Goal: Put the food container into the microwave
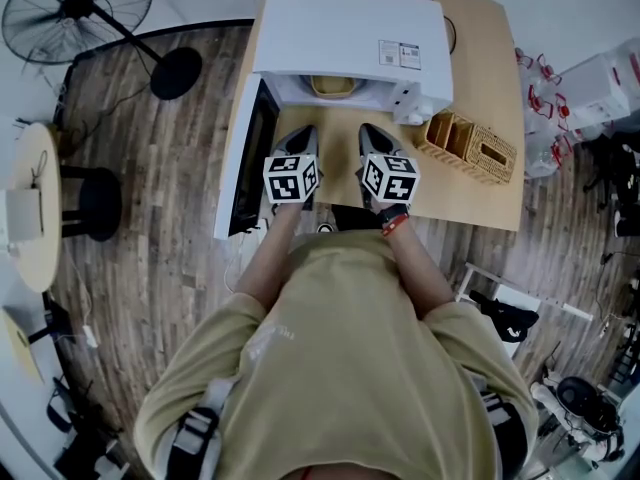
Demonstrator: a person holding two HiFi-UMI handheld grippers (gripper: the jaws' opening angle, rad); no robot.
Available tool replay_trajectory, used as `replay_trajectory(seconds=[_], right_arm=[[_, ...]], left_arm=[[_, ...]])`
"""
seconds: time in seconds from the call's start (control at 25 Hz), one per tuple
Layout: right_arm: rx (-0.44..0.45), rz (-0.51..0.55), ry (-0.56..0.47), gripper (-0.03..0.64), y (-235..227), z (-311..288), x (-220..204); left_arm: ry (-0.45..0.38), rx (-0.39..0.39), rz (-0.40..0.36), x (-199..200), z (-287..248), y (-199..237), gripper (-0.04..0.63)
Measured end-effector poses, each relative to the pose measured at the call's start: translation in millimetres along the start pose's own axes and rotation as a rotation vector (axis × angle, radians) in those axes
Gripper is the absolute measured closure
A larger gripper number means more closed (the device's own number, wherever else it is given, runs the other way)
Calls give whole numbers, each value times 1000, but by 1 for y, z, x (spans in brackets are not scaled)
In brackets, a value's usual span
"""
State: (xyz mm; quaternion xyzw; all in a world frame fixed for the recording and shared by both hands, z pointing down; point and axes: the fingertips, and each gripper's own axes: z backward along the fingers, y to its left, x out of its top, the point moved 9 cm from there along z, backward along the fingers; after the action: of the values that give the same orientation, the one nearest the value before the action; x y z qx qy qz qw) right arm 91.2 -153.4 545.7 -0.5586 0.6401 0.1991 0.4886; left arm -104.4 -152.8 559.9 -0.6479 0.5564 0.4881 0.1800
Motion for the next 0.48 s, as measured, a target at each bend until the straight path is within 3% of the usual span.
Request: replay_trajectory(seconds=[0.28, 0.48], right_arm=[[13, 13, 18, 588, -1, -7, -1], [23, 31, 47, 589, -7, -15, -2]], left_arm=[[15, 17, -5, -1, -8, 3, 575], [81, 4, -28, -3, -28, -2, 575]])
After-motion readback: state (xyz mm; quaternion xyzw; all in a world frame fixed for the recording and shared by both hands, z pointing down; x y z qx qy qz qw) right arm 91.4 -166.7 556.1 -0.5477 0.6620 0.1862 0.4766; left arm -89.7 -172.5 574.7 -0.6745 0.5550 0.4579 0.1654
